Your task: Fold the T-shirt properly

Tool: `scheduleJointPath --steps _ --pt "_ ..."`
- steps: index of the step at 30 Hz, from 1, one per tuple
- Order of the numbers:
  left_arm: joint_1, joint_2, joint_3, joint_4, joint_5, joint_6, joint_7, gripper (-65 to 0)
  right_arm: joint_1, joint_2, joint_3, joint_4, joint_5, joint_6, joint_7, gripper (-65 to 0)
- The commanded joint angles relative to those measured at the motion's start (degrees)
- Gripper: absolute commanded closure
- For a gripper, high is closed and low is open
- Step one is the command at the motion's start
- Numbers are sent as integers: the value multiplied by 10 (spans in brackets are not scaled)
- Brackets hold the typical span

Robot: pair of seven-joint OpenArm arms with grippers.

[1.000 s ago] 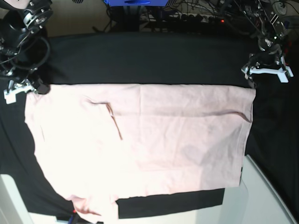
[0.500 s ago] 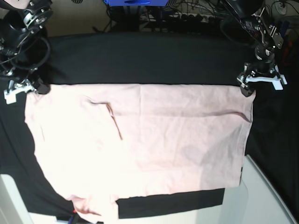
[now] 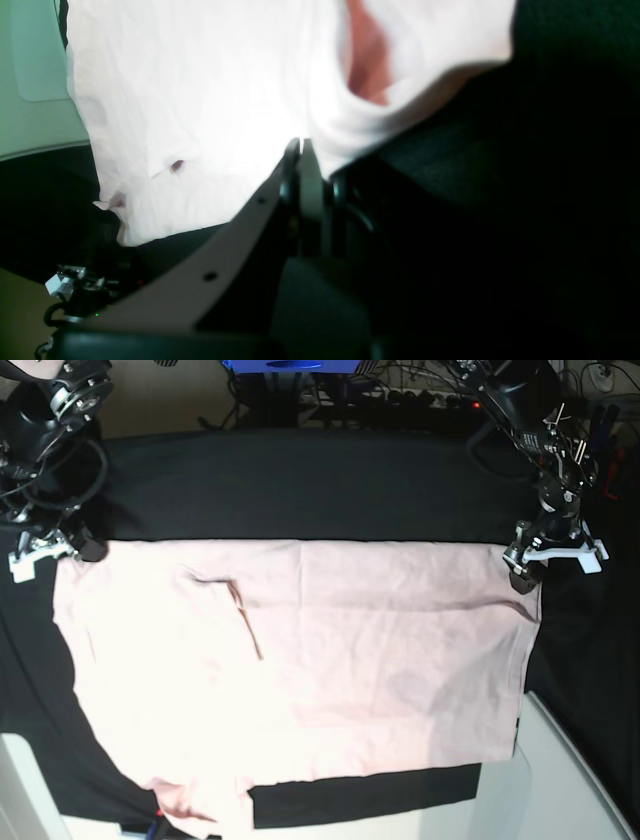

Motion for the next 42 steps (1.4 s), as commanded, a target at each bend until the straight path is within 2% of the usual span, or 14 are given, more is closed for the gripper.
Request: scheduleJointPath --steps 1,11,12,18,25,26,28,35,40,42 --pt "-5 4 2 2 1 -2 17 -549 7 8 -1 7 11 4 2 0" --pt "-28 11 0 -51 2 -2 17 -544 7 8 -1 7 11 4 4 0" --pt "-29 10 0 -60 2 -2 16 -524 7 8 -1 7 11 4 4 0" --pt "-33 7 -1 -83 2 -2 15 -225 7 8 -1 7 11 4 3 0" --pt "-28 7 -2 -83 2 2 16 -168 7 8 -1 7 11 4 3 0" --pt "-28 7 -2 -83 3 2 16 -131 7 8 -1 7 11 4 3 0" --pt "-21 6 0 -84 6 2 17 0 7 8 -1 7 11 4 3 0" --pt "-6 6 0 -75 5 2 17 0 5 11 -1 11 11 4 0 0" --pt "22 10 3 -38 7 2 18 0 4 21 -1 14 11 5 -36 0" --pt "31 11 3 -25 7 2 35 0 -7 19 0 41 11 5 -39 0"
